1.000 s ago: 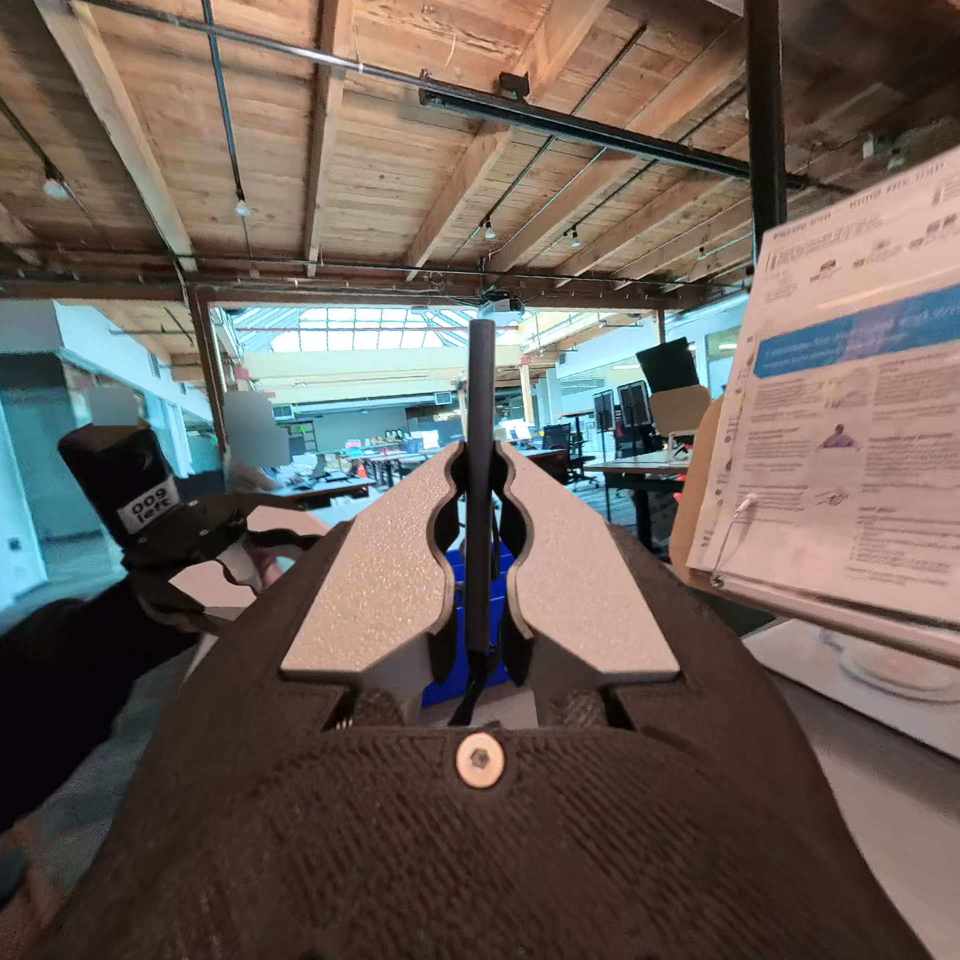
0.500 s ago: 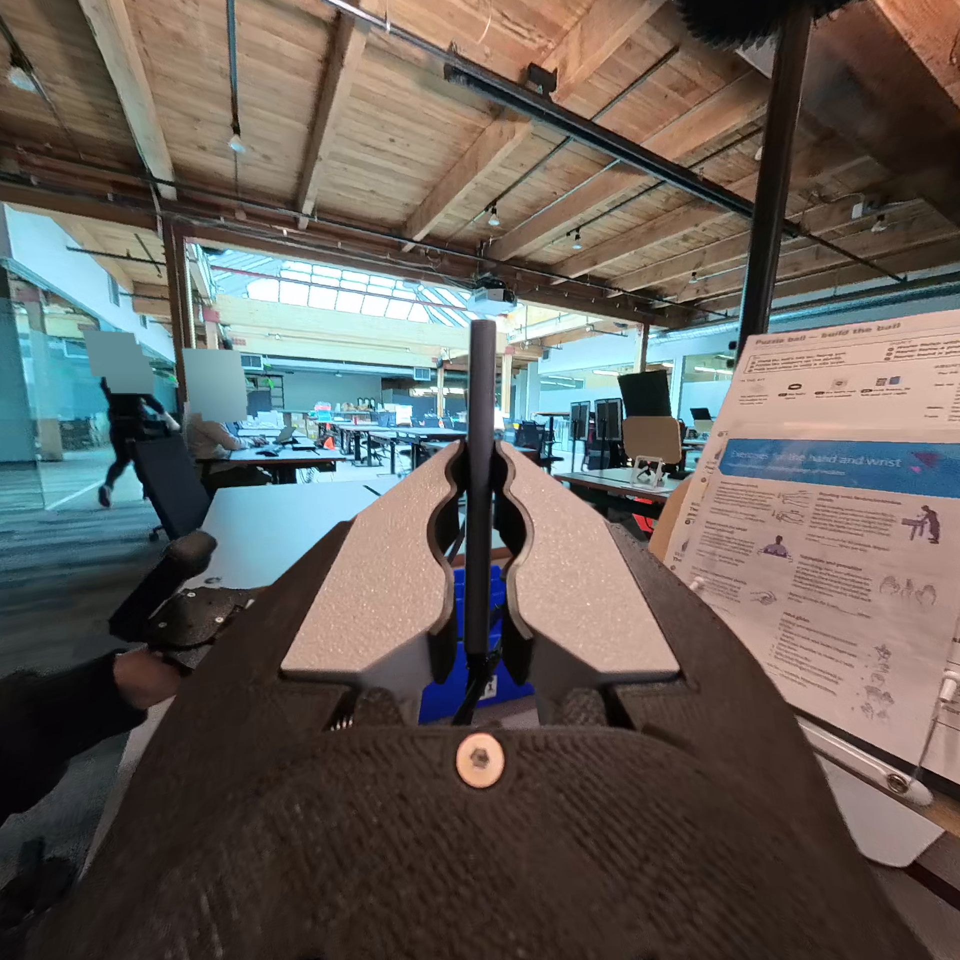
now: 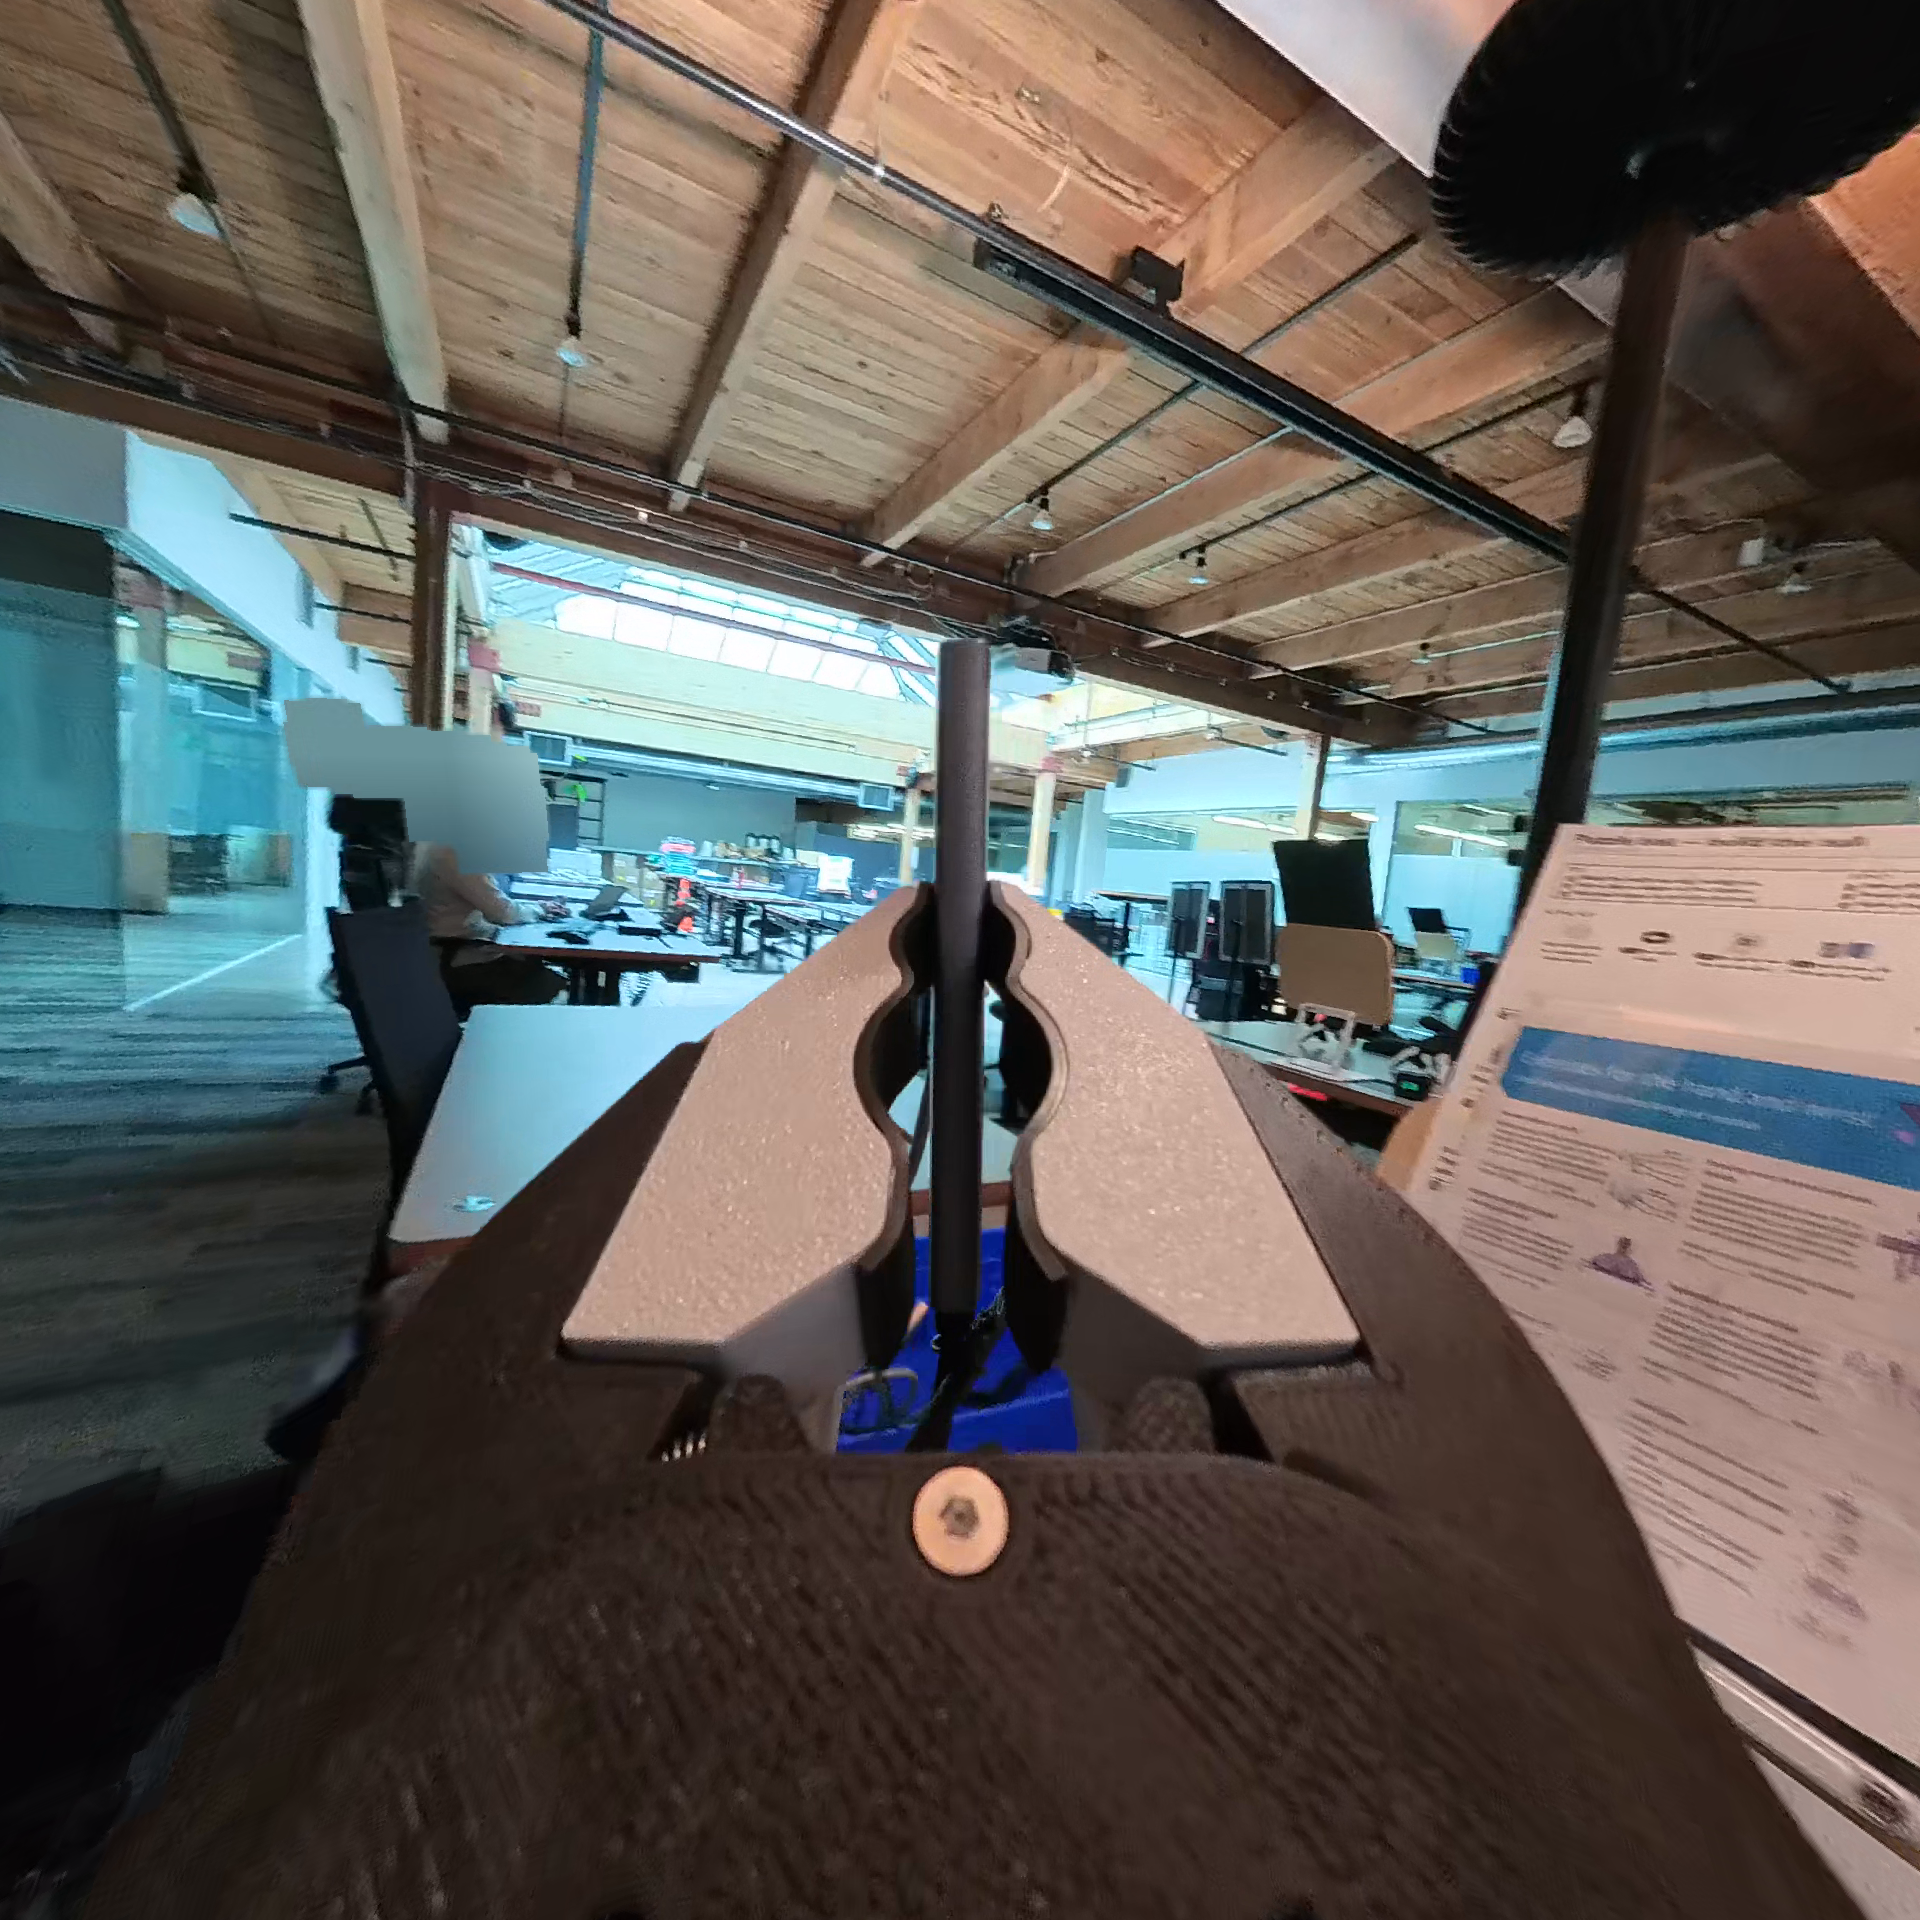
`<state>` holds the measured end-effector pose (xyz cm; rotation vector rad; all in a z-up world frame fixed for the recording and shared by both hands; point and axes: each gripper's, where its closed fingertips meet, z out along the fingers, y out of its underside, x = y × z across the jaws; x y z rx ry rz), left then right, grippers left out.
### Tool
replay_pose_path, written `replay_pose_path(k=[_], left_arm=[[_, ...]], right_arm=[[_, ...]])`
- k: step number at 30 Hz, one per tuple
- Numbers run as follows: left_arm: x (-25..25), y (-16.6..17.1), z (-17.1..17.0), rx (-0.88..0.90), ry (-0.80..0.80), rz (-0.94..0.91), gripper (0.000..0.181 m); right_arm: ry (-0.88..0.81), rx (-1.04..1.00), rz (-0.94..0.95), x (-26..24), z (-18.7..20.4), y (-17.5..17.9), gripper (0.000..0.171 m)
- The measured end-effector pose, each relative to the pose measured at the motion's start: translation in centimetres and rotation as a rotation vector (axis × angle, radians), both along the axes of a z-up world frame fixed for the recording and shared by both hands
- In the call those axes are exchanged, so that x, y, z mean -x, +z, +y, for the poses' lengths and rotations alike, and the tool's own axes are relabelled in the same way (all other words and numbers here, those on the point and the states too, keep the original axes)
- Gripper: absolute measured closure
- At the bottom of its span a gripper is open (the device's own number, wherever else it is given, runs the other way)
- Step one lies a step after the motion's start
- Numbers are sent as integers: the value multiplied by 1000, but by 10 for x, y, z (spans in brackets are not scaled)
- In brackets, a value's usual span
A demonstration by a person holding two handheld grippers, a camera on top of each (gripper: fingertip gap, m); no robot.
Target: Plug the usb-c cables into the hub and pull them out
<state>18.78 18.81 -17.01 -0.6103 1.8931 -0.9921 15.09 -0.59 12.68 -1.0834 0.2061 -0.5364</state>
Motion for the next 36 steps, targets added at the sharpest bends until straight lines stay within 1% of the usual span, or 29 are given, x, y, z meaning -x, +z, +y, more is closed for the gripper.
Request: replay_pose_path(k=[1,2,3,4,6,8,9,11,14,16,17,18,21,23,25,29,30,31,32,33,34,35,36], left_arm=[[-8,-4,1,-48,54,-18,136],[-18,-4,6,-91,129,-57,151],[-25,-2,14,-130,193,-102,175],[-30,5,23,-139,251,-139,180],[-30,22,36,-52,325,-165,180],[-25,51,46,52,357,-248,180],[-21,68,43,100,331,-305,181],[-10,97,27,215,231,-386,181],[-16,116,23,406,180,-328,181],[-25,130,33,574,150,-275,181],[-31,137,43,623,153,-262,181],[-39,141,53,632,162,-243,181],[-70,143,87,569,218,-203,181],[-89,138,105,528,247,-149,181],[-96,149,114,484,258,-170,181],[-80,205,101,367,168,-350,181],[-76,216,96,369,142,-378,181],[-73,221,91,406,104,-369,181],[-72,218,80,455,40,-297,181],[-68,207,64,491,-60,-168,181],[-59,194,46,490,-163,-50,180],[-49,179,33,444,-235,24,180],[-41,161,26,361,-274,68,179]], right_arm=[[17,-4,0,2,4,1,164],[26,-6,1,4,6,2,164],[27,-6,1,5,7,3,164],[20,2,1,5,7,2,164],[-19,28,-5,4,0,-1,164],[-78,42,-11,0,-13,-2,164],[-98,29,-12,-1,-19,-1,164],[-82,-23,-8,2,-28,2,164],[-19,-72,7,6,-29,3,165],[-29,-56,17,4,-27,-4,165],[-46,-36,21,2,-27,-9,164],[-63,-12,28,-1,-26,-15,164],[-91,57,71,-13,-19,-38,164],[-103,96,100,-23,-10,-55,164],[-116,124,131,-34,1,-70,164],[-129,132,106,-42,14,-77,164],[-133,122,102,-43,15,-77,164],[-132,110,107,-46,15,-77,164],[-131,100,117,-48,14,-79,164],[-130,92,127,-49,13,-82,164],[-132,88,136,-50,10,-86,164],[-138,87,147,-50,7,-91,164],[-144,86,161,-51,4,-97,164]])
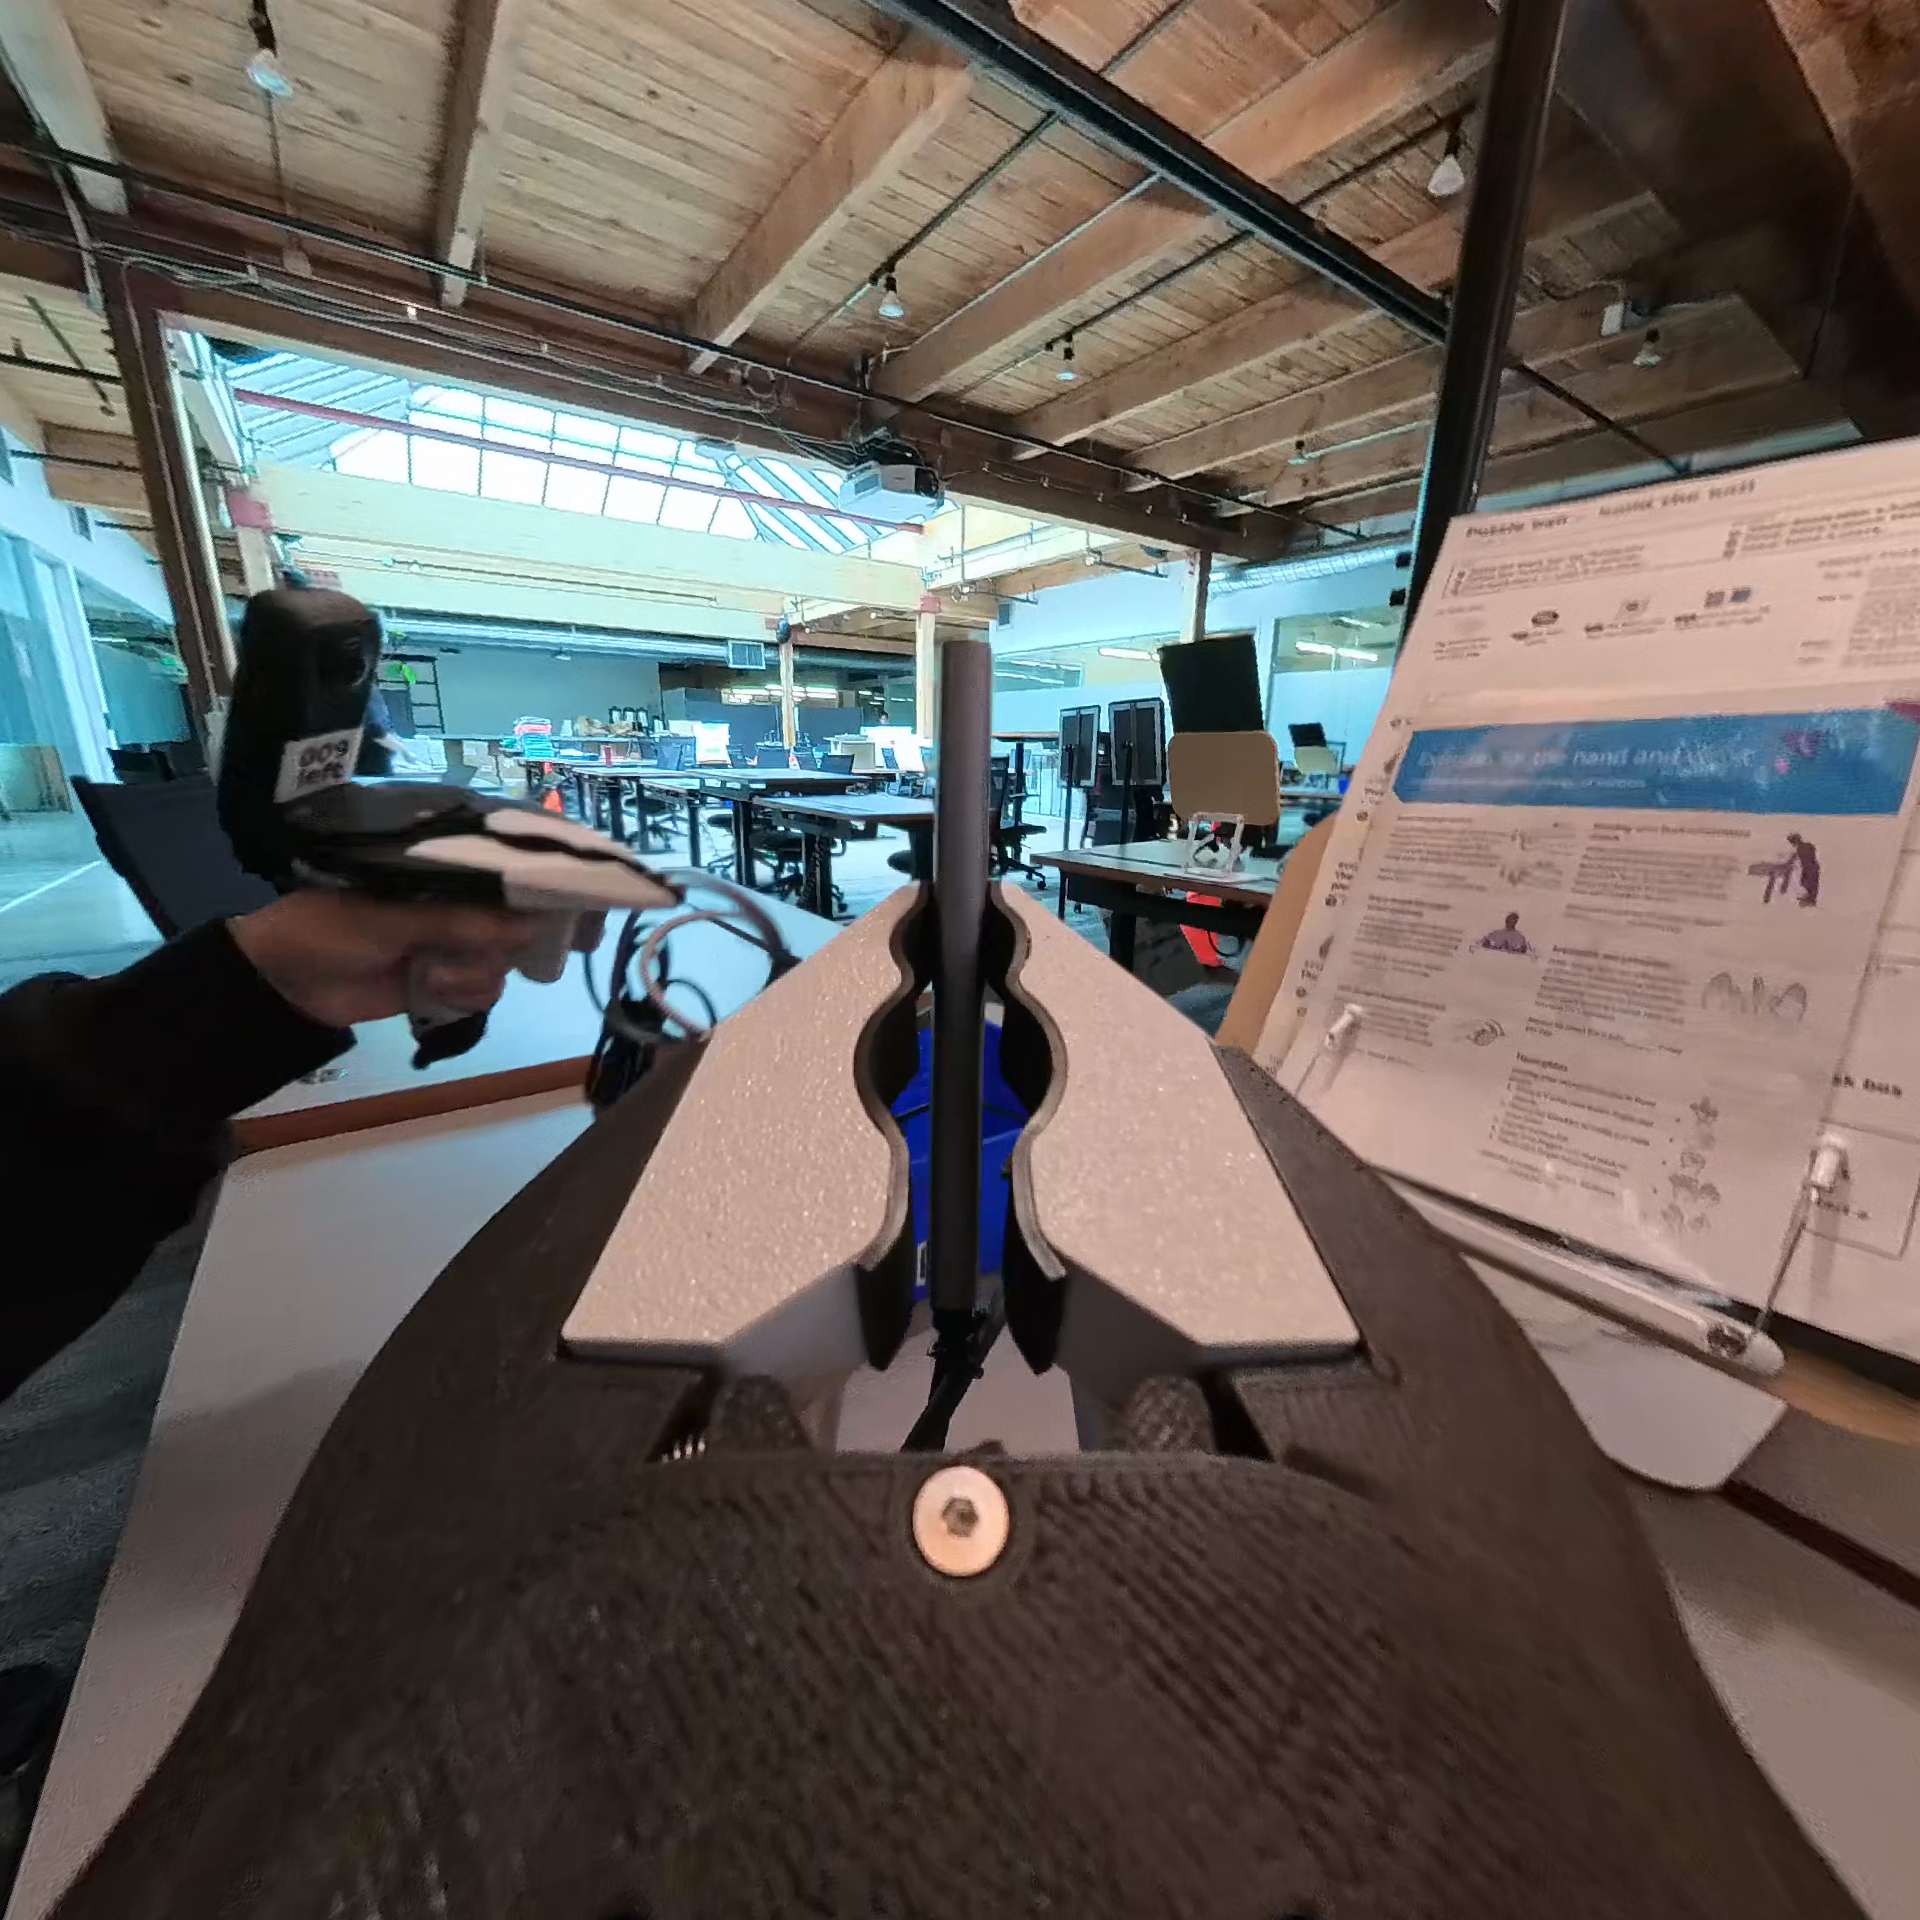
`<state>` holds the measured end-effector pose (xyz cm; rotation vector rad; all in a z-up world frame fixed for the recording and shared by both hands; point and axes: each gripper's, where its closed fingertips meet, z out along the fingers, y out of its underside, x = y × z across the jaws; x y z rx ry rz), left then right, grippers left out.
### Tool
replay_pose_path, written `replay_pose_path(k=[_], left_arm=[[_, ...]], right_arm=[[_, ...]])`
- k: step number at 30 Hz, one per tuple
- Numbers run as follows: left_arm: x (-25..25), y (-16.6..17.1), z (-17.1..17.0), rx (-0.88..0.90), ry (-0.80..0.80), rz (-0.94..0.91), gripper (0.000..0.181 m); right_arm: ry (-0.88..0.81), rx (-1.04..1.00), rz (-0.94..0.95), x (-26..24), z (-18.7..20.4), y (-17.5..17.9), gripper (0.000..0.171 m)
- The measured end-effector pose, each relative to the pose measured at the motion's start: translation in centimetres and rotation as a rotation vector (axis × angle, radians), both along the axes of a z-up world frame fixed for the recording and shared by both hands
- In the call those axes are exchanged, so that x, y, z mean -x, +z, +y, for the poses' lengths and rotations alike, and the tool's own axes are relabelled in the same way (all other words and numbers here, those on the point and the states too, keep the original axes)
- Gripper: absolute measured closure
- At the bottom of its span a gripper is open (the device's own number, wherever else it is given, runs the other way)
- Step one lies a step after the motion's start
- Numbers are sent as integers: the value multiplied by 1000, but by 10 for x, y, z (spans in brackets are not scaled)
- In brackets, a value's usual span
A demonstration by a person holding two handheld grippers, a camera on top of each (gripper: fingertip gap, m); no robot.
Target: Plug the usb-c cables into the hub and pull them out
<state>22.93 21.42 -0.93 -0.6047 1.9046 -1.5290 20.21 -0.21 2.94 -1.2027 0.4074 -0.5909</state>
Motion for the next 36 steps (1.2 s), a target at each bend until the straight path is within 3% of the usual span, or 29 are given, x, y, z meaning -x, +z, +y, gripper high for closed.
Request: replay_pose_path(k=[2,5,8,11,13,15,18,22,27,31,33,36], left_arm=[[7,-38,-3,-192,-32,10,179],[-5,-77,18,-343,92,40,178],[-11,-90,40,-344,177,114,173],[9,-91,27,-282,-12,164,160],[21,-95,33,-259,-49,235,144],[20,-106,54,-259,28,320,135],[14,-125,95,-310,285,402,127],[37,-142,105,-462,433,423,123],[67,-128,82,-440,482,370,126],[90,-105,19,-384,320,242,139],[96,-113,-7,-433,250,247,146],[78,-146,-12,-420,330,399,138]], right_arm=[[-14,-11,35,-4,-7,-11,164],[-24,-8,67,-8,-13,-21,164],[-29,23,47,-5,-12,-21,164],[-32,26,32,-3,-14,-16,164],[-34,12,23,-1,-17,-11,164],[-13,5,23,0,-15,-8,164],[36,56,29,2,3,-14,164],[84,108,14,4,28,-19,164],[148,144,18,7,58,-24,164],[180,151,11,10,72,-26,164],[193,134,24,9,78,-28,164],[202,100,31,7,85,-27,164]])
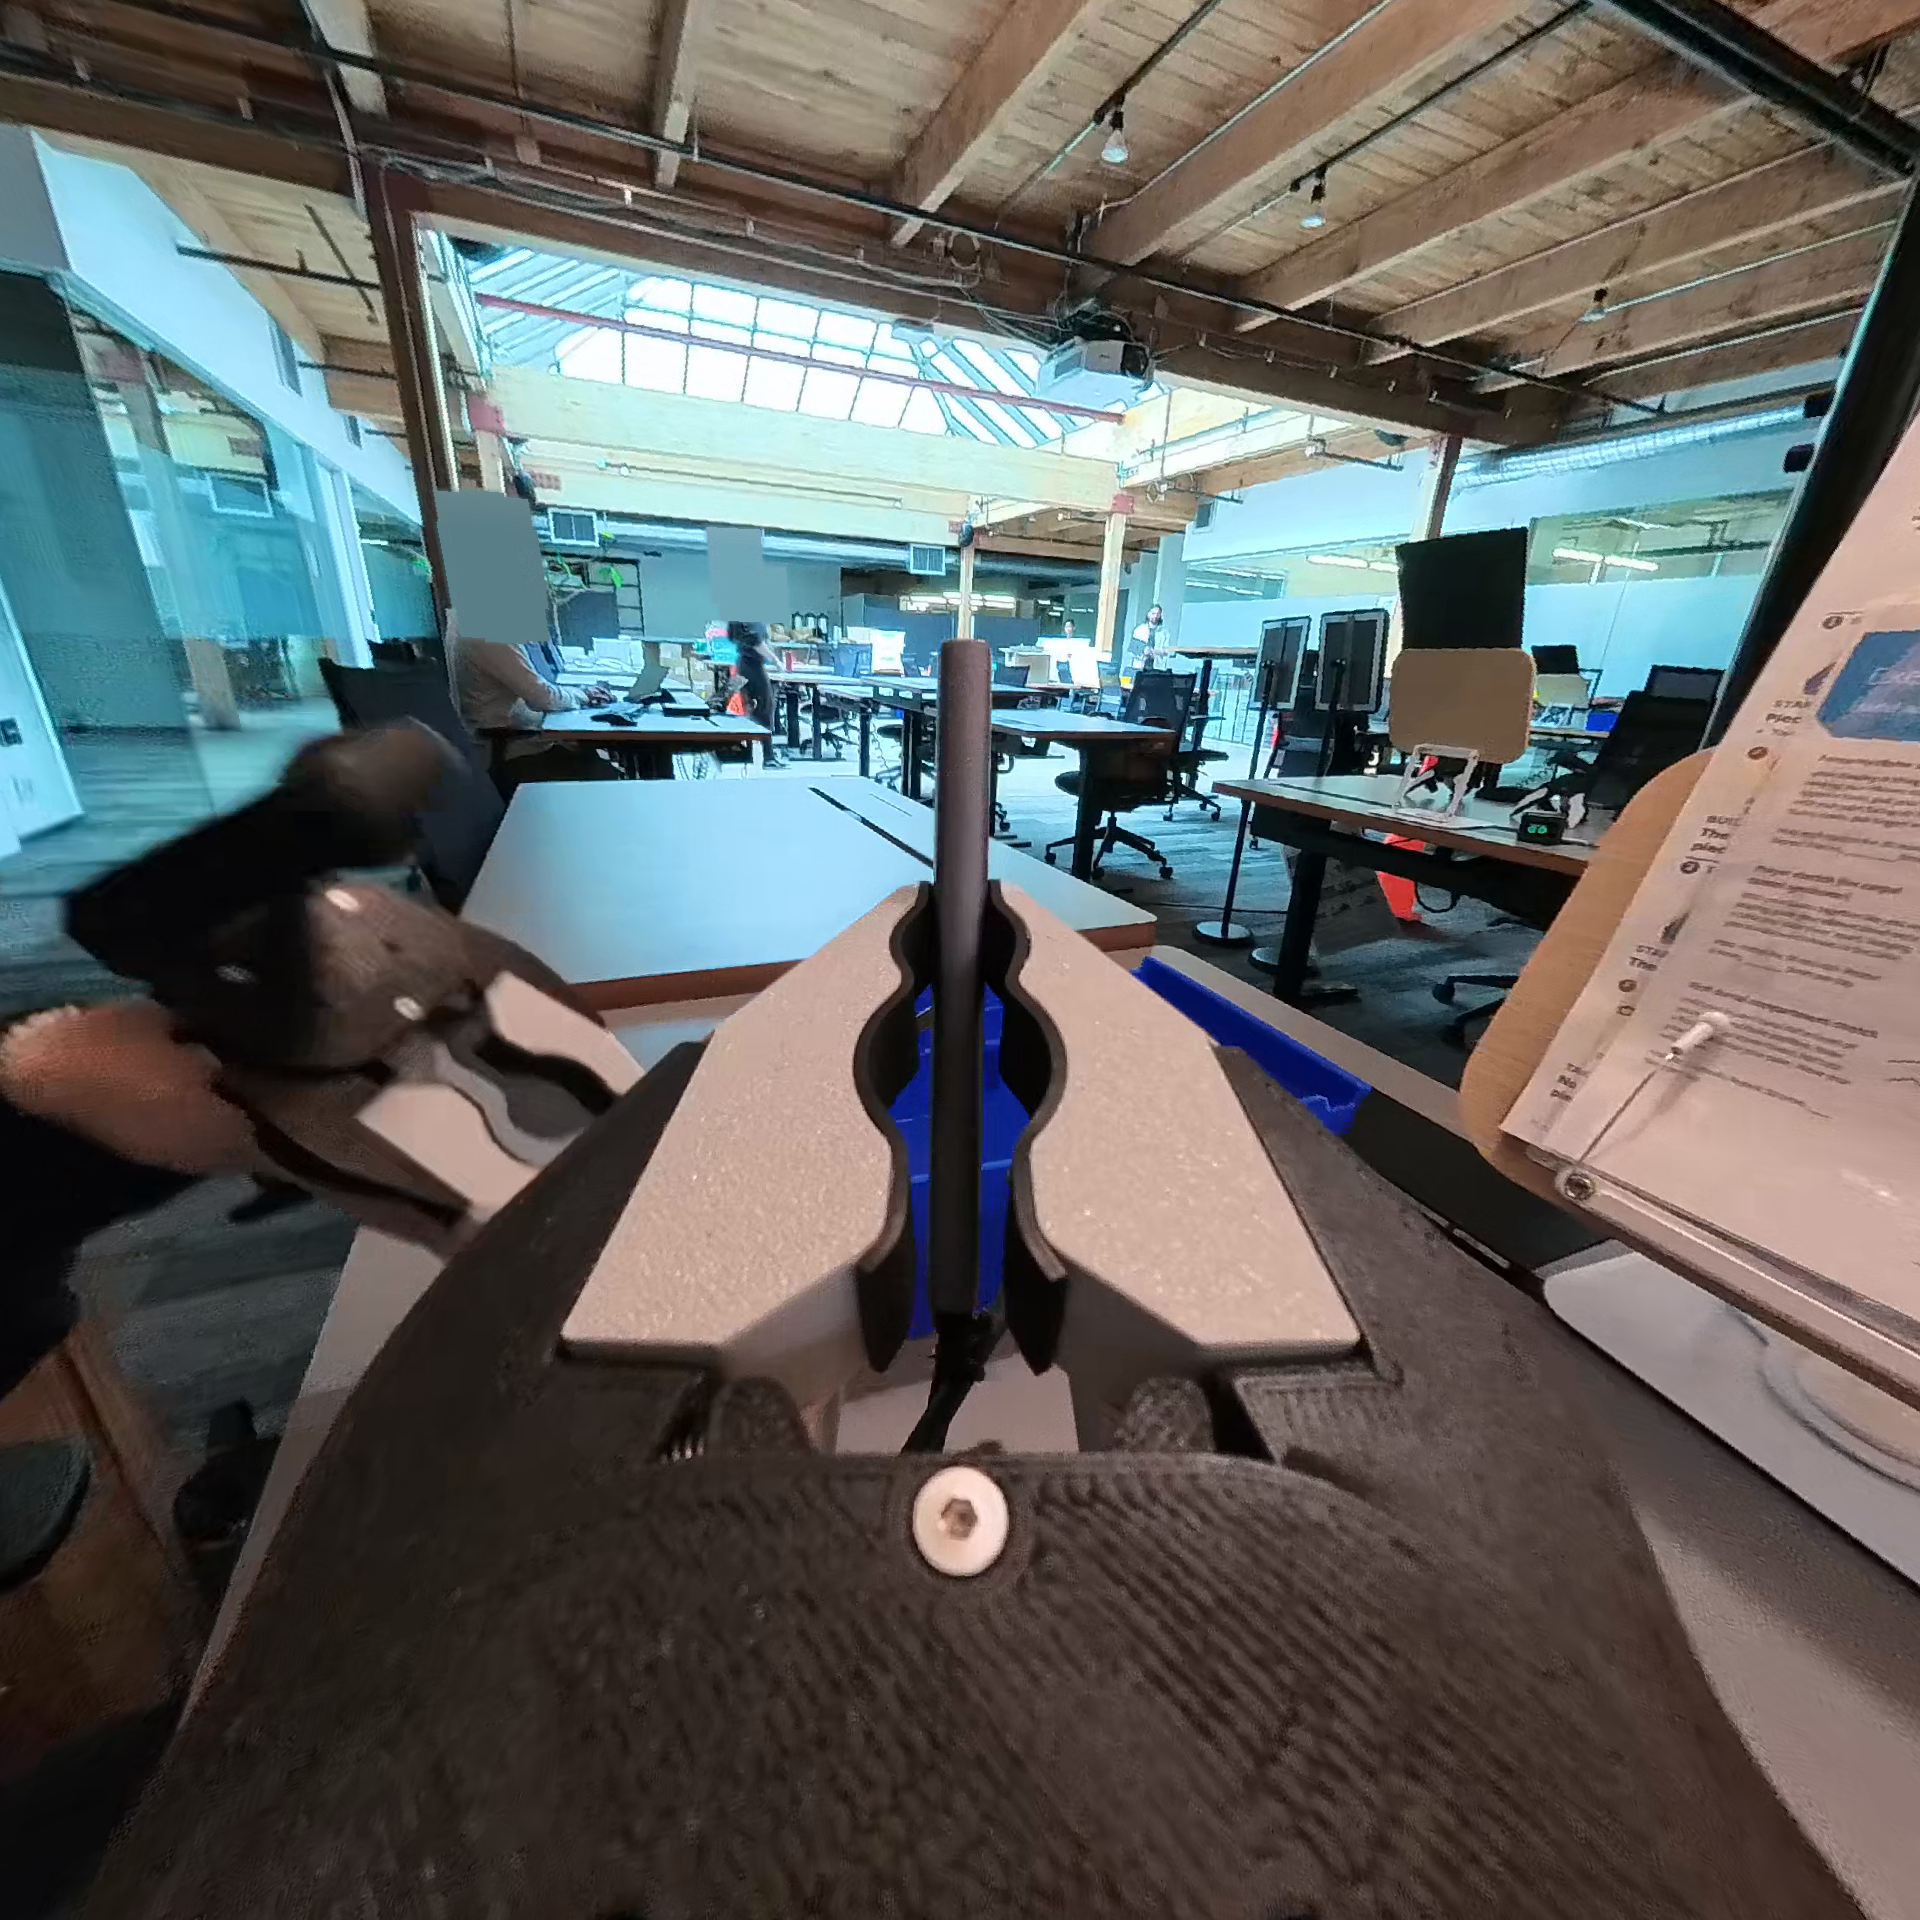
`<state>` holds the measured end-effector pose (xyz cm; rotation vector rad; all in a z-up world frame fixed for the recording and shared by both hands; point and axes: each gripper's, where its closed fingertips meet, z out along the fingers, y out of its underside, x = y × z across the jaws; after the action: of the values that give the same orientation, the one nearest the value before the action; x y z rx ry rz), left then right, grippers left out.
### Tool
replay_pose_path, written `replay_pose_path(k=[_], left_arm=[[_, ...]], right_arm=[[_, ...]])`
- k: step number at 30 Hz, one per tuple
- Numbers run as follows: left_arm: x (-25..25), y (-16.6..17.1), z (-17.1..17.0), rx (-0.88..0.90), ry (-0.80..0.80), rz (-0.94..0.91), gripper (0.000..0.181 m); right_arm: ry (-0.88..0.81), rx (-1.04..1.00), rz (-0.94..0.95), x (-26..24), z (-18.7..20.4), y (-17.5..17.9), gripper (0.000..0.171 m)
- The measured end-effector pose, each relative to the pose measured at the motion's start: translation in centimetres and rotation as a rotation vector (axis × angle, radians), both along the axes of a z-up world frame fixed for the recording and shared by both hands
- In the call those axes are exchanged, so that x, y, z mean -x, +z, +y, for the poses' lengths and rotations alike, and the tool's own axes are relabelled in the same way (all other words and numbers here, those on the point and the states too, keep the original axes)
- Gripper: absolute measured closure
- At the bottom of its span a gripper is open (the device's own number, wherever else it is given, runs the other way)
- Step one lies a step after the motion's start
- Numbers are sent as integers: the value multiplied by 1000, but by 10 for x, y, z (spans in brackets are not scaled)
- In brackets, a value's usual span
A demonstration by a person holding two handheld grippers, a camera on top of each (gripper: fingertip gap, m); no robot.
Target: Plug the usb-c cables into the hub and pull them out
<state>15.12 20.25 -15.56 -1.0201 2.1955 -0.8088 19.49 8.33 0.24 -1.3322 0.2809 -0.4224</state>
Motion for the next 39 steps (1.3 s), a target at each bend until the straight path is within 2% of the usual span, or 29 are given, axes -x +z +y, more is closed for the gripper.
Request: replay_pose_path(k=[2,4,6,9,12,15,20,24,29,31,35,39], left_arm=[[-11,-23,-10,63,30,101,132],[-30,-42,-6,22,92,120,132],[-40,-45,-7,25,91,114,168],[-44,-27,3,119,102,71,172],[-30,-13,-2,390,-12,167,172],[-27,-5,8,583,-28,219,175],[-39,9,35,645,48,67,179],[-44,43,41,846,21,-56,178],[-31,92,51,1228,-156,-134,178],[-24,101,52,1310,-232,-132,178],[-24,103,53,1347,-247,-100,179],[-38,89,54,1194,-132,-162,178]], right_arm=[[5,-11,-2,0,5,0,164],[11,-23,0,-1,10,0,163],[11,-11,-6,-2,13,-5,163],[-24,56,-29,-6,6,-28,164],[-47,18,33,-19,-10,-44,164],[-40,-64,77,-25,-22,-47,164],[-63,-82,52,-23,-29,-44,164],[-90,-98,57,-22,-35,-49,164],[-117,-105,108,-33,-42,-65,164],[-130,-97,118,-37,-41,-71,164],[-146,-75,132,-43,-36,-82,164],[-78,-127,139,-34,-29,-75,164]])
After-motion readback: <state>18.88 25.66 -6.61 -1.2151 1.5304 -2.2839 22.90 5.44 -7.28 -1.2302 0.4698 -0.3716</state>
